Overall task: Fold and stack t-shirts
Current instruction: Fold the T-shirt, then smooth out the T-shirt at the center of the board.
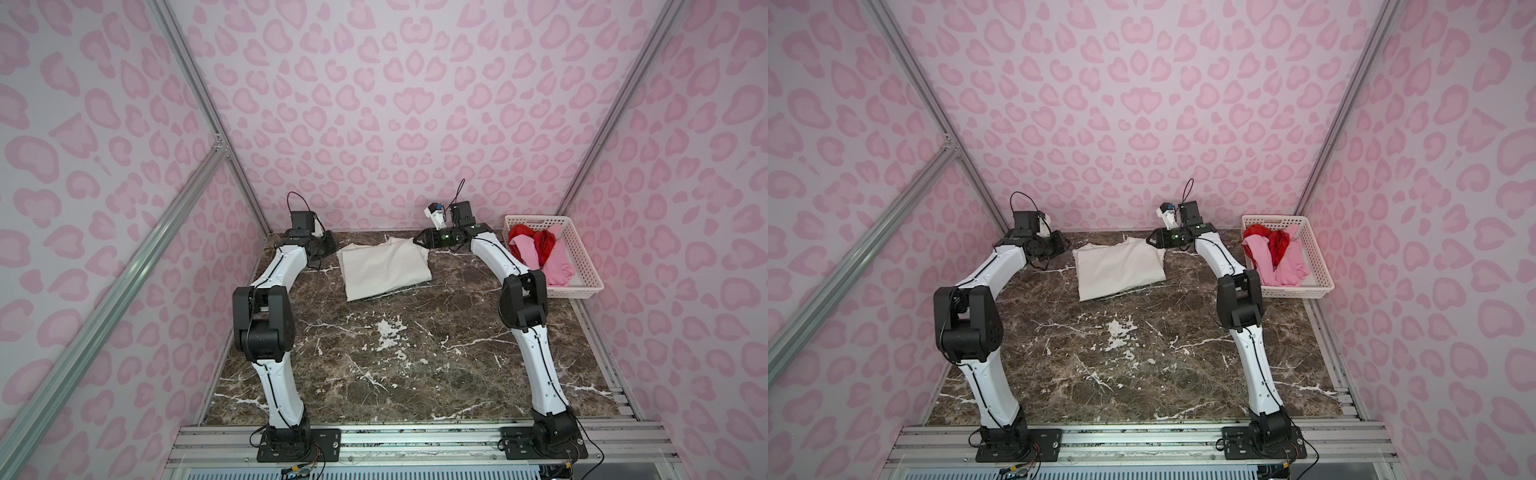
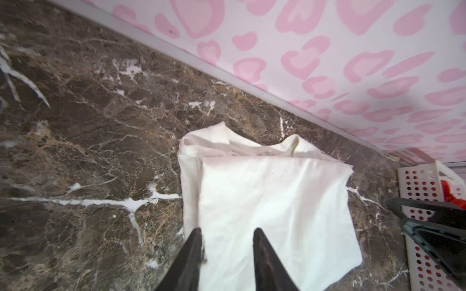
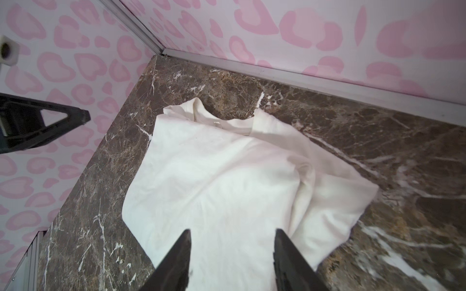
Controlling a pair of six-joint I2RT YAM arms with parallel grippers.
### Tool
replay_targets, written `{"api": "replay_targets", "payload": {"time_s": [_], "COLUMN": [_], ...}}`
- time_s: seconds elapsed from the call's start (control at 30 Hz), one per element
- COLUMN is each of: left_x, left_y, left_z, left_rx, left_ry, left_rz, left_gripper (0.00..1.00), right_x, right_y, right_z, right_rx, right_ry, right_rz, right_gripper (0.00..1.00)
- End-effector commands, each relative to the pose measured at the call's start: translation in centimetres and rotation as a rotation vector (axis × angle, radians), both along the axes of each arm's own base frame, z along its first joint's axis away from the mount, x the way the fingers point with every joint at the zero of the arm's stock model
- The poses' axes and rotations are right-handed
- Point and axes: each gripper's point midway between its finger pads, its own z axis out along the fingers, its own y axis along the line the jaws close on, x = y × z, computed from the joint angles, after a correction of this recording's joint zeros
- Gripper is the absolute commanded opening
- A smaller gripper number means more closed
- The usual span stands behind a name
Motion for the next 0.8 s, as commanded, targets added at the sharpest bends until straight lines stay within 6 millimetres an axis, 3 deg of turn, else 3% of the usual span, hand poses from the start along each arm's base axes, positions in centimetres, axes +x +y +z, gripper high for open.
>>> {"api": "replay_targets", "payload": {"time_s": [0.0,0.07,0.27,0.4,0.53,0.77], "left_x": [-0.9,-2.2,-5.3,-5.4,-5.2,-4.8], "left_y": [-1.1,-2.1,-8.3,-11.3,-12.0,-9.9], "left_z": [1.7,1.5,-1.1,-4.1,-8.0,-13.6], "left_rx": [-0.047,-0.071,-0.123,-0.194,-0.194,-0.105], "left_ry": [-0.058,-0.053,-0.012,0.02,0.092,0.215], "left_rz": [-0.029,-0.044,-0.177,-0.23,-0.224,-0.124], "left_gripper": [0.35,0.34,0.35,0.35,0.35,0.35], "right_x": [-0.6,-1.8,-5.7,-5.9,-5.0,-5.5], "right_y": [0.4,0.8,2.7,4.2,4.1,0.0], "right_z": [1.5,1.5,0.3,-2.3,-6.0,-10.7], "right_rx": [0.029,0.041,0.066,0.063,-0.003,-0.198], "right_ry": [-0.039,-0.036,-0.02,0.043,0.123,0.233], "right_rz": [0.017,0.026,0.063,0.097,0.059,-0.131], "right_gripper": [0.53,0.53,0.53,0.53,0.51,0.5]}}
